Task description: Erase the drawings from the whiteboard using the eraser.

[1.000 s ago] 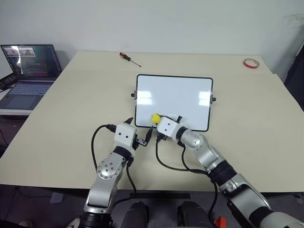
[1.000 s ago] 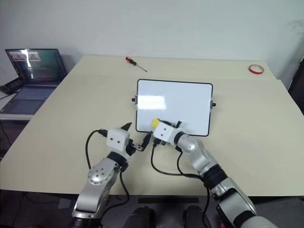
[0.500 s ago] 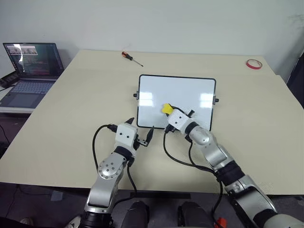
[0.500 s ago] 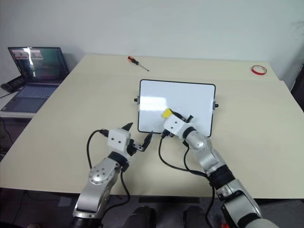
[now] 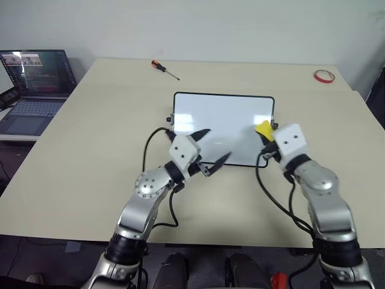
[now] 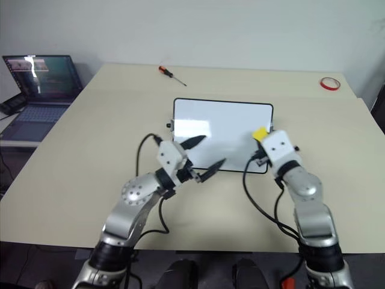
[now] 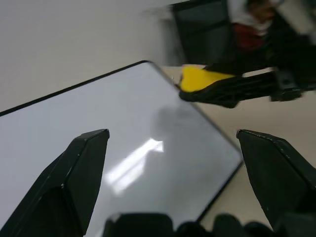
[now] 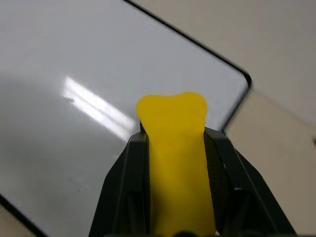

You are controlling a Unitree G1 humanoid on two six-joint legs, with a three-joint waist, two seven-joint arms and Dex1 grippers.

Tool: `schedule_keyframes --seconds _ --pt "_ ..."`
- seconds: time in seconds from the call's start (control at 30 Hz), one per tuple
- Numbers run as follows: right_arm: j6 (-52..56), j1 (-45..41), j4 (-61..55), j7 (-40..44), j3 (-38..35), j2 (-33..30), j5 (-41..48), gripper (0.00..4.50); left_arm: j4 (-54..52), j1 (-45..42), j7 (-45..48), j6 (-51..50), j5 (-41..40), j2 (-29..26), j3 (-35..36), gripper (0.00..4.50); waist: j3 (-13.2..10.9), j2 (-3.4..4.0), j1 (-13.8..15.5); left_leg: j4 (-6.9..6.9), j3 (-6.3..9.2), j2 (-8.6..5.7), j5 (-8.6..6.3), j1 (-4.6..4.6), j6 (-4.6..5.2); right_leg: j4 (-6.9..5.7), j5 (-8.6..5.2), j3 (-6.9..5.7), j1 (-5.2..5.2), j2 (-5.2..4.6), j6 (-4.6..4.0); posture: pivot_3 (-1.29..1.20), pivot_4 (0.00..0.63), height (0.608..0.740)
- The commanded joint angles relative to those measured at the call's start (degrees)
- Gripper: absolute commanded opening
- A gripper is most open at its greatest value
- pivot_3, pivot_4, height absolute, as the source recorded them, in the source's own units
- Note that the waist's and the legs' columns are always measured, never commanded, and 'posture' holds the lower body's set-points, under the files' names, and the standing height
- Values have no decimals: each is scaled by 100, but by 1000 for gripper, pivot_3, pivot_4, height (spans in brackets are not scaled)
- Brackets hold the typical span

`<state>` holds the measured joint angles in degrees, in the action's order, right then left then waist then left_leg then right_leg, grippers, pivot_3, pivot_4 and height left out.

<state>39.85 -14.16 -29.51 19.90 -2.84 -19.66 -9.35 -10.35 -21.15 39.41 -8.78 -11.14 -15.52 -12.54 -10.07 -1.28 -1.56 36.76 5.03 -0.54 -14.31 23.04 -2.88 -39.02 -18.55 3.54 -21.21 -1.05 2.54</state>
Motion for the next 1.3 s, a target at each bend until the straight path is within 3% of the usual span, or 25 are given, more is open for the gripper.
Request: schedule_keyframes --seconds 0.03,0.27,0.53,1.3 --pt "1041 30 -920 -215 -529 18 -16 1146 381 -276 589 216 -258 13 -102 4500 1 1 -20 0 -4 0 0 -1 0 0 0 1 0 0 0 0 150 740" --pt "2726 411 -1556 -469 -1215 386 101 1146 1849 -972 1955 742 -342 187 -507 4500 1 3 -15 -5 -10 2 0 -10 2 -3 -1 5 1 17 -1 0 150 740" --pt "3190 511 -1244 -614 -1662 919 501 1146 3299 -1566 2651 1518 -95 617 -653 4500 2 3 -41 -5 -19 2 -1 -11 4 -4 -1 12 -1 31 0 0 150 740" --pt "2631 577 -496 -885 -1565 695 944 1146 3173 -1421 2645 1555 17 565 -580 4500 2 4 -33 -3 -19 2 -1 -10 4 -8 -1 15 -3 31 0 0 150 740"
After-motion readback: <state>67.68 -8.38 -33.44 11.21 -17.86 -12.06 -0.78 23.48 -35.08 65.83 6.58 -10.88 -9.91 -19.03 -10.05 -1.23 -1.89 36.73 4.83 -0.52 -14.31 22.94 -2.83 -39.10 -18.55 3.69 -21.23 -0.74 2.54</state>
